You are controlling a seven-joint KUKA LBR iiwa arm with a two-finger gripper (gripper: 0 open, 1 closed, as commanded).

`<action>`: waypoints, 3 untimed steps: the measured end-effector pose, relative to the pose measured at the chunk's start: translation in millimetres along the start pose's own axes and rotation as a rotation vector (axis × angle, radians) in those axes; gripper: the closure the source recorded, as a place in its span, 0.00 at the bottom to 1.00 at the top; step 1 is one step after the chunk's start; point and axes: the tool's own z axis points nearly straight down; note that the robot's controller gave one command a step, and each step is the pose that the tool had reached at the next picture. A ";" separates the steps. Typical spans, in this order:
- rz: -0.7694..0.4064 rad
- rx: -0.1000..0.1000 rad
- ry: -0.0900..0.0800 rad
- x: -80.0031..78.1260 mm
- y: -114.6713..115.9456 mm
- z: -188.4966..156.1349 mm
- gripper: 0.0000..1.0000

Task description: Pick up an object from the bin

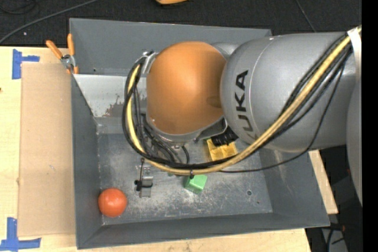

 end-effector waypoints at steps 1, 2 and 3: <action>0.006 -0.002 -0.008 -1.9 -1.9 -4.7 0.00; -0.105 -0.002 -0.009 11.2 10.3 71.6 0.00; -0.134 -0.002 -0.010 17.4 16.5 100.0 0.00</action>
Offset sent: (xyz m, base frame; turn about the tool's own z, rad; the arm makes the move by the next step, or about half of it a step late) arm -0.0291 0.0246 -0.1623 -0.2344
